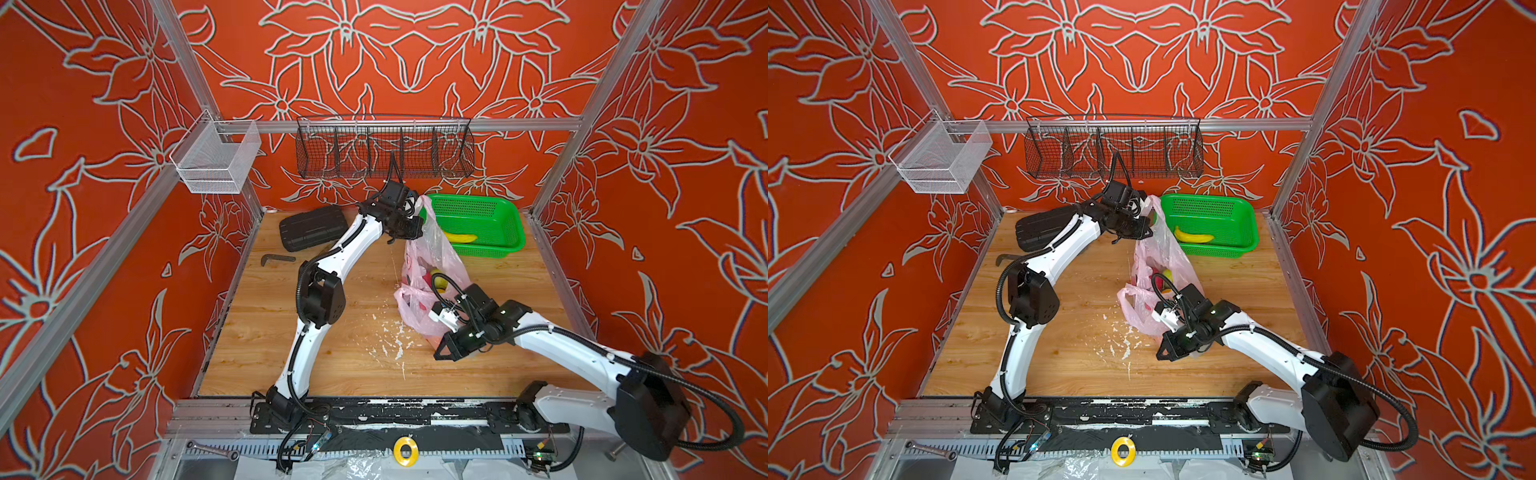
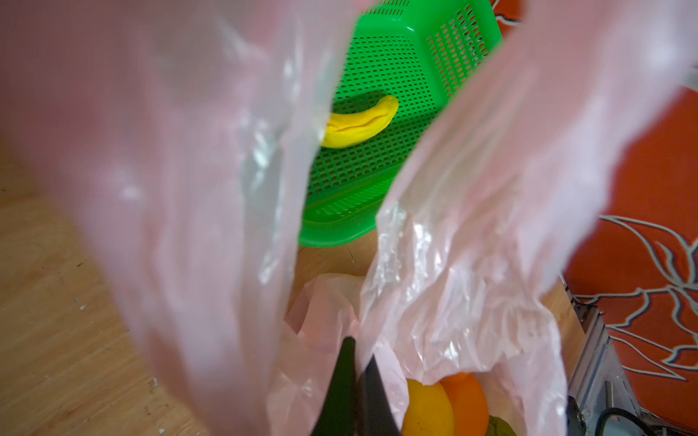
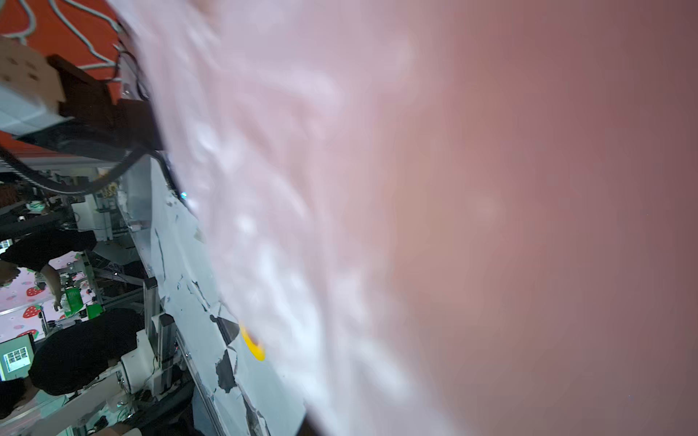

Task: Untie the knot of the plastic bag and take out the fruit
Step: Open the plastic bag at the center of the table.

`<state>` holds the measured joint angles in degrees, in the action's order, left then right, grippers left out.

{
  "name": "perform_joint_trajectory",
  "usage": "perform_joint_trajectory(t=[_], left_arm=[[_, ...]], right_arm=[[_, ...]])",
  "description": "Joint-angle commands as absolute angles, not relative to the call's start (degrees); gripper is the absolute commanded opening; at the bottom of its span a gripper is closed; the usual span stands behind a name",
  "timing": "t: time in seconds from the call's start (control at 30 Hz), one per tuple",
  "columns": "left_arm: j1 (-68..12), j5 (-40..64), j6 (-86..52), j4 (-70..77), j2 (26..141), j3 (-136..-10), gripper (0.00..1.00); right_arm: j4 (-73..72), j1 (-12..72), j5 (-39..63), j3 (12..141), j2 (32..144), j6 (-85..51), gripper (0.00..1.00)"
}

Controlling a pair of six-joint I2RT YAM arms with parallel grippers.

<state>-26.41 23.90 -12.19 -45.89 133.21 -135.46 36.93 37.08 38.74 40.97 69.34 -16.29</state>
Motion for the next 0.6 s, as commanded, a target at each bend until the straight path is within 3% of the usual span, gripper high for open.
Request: perform_joint_trajectory(t=[0.0, 0.07, 0.13, 0.23, 0.43, 0.5, 0.57], left_arm=[[-26.6, 25.0, -13.4, -45.9, 132.1, -134.2, 0.1], [-26.5, 24.8, -14.3, -45.4, 129.5, -131.5, 0.27], [-26.6, 24.8, -15.5, -44.5, 125.9, -127.9, 0.4], [-26.8, 24.0, -18.4, -42.6, 119.1, -121.1, 0.55], [-27.8, 20.3, -24.6, -39.7, 105.4, -108.4, 0.73], [-28.4, 18.4, -27.8, -40.1, 101.7, -104.9, 0.75], [-29.8, 15.8, -30.7, -42.3, 98.6, -102.3, 0.77]], right_arm=[[35.7, 37.8, 35.0, 43.3, 67.1, -17.6, 0.0], [37.8, 37.8, 31.8, 45.2, 65.0, -17.5, 0.04], [39.4, 37.8, 29.6, 47.3, 62.9, -17.8, 0.12], [39.8, 37.8, 26.9, 51.4, 58.9, -19.0, 0.17], [42.5, 37.7, 15.7, 63.9, 59.0, -20.9, 0.26], [43.8, 37.6, 10.4, 68.5, 61.1, -22.0, 0.27], [44.7, 37.5, 4.2, 72.0, 63.1, -24.0, 0.35]])
